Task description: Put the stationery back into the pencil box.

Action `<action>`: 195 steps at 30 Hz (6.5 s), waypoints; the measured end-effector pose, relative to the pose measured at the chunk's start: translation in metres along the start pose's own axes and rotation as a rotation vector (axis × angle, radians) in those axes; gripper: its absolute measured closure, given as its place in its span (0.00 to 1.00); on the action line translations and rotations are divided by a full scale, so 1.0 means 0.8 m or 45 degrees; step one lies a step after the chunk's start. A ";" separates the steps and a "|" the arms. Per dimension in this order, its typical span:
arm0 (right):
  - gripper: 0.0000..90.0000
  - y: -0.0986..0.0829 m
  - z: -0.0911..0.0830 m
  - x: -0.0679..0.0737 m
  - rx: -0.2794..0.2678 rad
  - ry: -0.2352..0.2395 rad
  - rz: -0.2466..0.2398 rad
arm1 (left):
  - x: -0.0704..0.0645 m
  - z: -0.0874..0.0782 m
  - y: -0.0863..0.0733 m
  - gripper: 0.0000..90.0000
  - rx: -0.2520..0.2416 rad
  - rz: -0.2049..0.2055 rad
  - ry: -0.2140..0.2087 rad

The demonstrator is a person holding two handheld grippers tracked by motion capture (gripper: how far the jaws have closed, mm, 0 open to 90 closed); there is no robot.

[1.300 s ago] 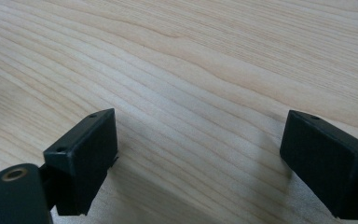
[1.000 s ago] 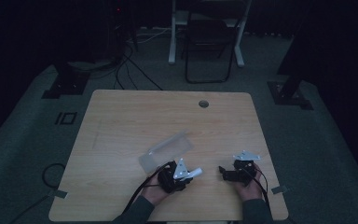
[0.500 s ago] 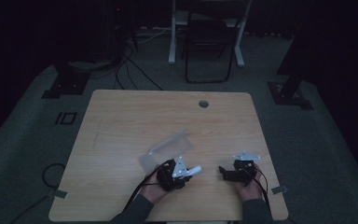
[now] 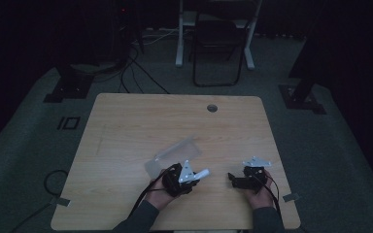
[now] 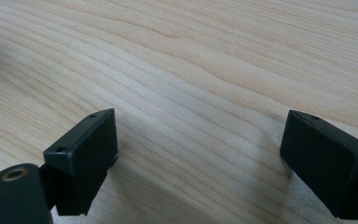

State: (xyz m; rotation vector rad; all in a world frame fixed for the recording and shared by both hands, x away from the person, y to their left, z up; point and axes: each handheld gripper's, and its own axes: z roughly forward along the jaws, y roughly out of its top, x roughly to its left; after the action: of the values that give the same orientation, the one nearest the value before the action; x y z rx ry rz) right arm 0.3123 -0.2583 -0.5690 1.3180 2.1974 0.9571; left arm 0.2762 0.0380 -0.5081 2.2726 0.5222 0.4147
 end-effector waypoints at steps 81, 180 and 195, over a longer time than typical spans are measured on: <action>0.12 0.000 0.000 0.000 0.000 0.000 0.000 | 0.059 -0.001 -0.012 0.78 0.010 -0.064 0.228; 0.12 0.000 0.000 0.001 -0.001 0.006 -0.008 | 0.078 0.045 -0.036 0.72 0.116 -0.024 0.438; 0.12 0.000 0.000 0.001 -0.001 0.007 -0.009 | 0.058 0.009 -0.025 0.62 -0.011 -0.112 0.333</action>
State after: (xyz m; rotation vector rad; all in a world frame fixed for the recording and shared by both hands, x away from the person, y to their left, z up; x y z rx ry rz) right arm 0.3115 -0.2579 -0.5690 1.3080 2.2036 0.9601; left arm 0.3150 0.0690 -0.5217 2.1901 0.7480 0.6729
